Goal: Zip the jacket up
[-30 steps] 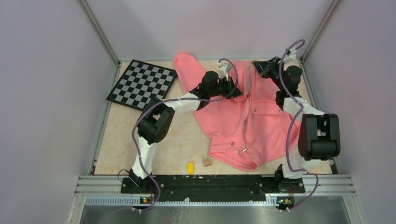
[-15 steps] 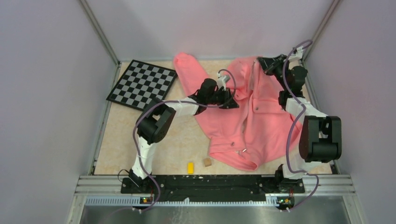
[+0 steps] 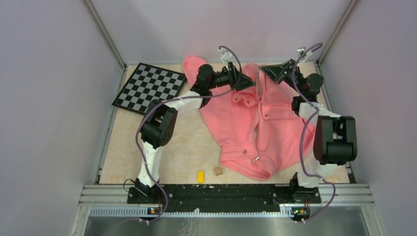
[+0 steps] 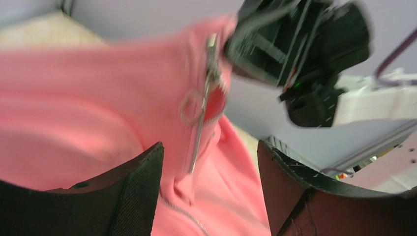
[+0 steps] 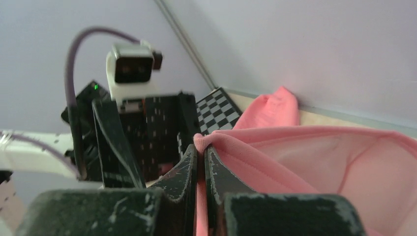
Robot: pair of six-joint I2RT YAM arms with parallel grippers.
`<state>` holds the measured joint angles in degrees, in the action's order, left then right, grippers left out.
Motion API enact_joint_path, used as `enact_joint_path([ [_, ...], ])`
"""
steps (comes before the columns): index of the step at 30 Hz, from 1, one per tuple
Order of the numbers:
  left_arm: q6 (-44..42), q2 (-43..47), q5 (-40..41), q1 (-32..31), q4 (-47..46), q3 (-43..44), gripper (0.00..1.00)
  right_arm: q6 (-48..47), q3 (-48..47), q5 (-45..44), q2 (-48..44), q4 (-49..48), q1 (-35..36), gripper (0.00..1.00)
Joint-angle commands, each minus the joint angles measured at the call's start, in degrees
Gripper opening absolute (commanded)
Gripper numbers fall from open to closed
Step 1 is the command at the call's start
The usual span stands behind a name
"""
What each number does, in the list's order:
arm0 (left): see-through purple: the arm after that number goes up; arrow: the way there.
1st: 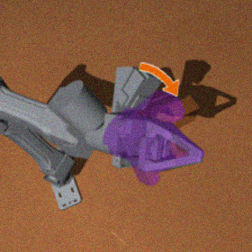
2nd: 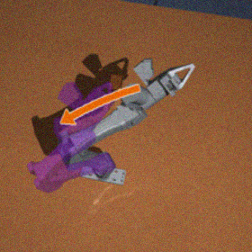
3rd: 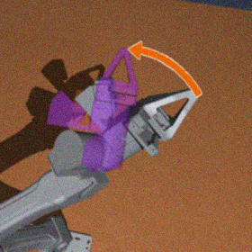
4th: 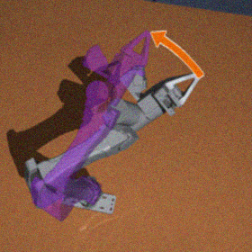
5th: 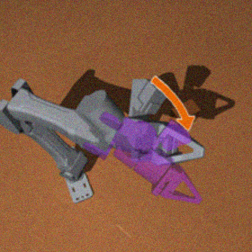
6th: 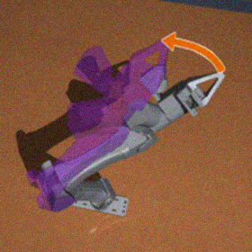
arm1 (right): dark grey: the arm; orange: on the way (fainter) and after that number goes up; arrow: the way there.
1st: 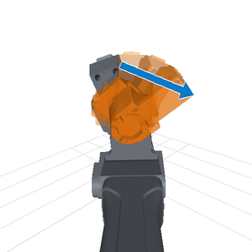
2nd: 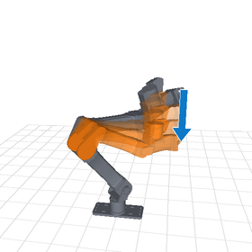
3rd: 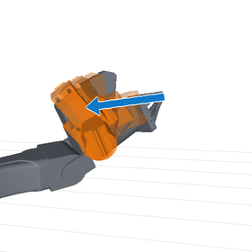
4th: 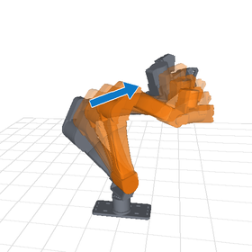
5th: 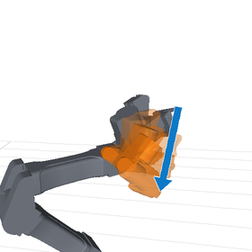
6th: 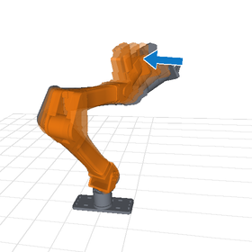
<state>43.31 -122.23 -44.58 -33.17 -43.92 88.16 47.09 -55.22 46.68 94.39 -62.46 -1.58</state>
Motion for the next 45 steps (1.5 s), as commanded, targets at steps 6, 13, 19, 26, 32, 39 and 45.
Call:
enact_joint_path([
  [6, 3.74, -6.22, -6.71, 2.35, -11.29, 13.32, 0.77, 9.82, -4.75, 11.82, 6.46, -21.88, -0.27, 0.0],
  [13, 2.45, -8.83, -9.62, 1.83, -11.88, 15.58, 0.66, 7.52, -3.89, 10.9, 6.06, -18.25, -0.3, 0.0],
  [19, 4.52, -9.34, -10.43, 1.49, -15.77, 14.06, 0.64, 7.35, -4.14, 10.24, 6.07, -17.62, -0.36, 0.0],
  [26, 3.5, -8.27, -9.87, 1.09, -15.34, 11.58, 0.48, 7.17, -4.45, 9.73, 5.89, -16.77, -0.36, 0.0],
  [32, 1.93, -7.85, -9.16, 1.06, -12.94, 11.53, 0.37, 7.05, -4.88, 9.66, 5.77, -16.08, -0.35, 0.0],
  [39, 1.26, -5.94, -7.93, 1.08, -12.74, 9.88, 0.27, 4.77, -5.51, 8.87, 4.67, -12.78, -0.44, 0.0],
  [45, -3.08, -1.3, -4.01, 0.84, -9.27, 4.95, 0.18, 1.73, -6.01, 6.79, 3.46, -7.78, -0.35, 0.0],
])
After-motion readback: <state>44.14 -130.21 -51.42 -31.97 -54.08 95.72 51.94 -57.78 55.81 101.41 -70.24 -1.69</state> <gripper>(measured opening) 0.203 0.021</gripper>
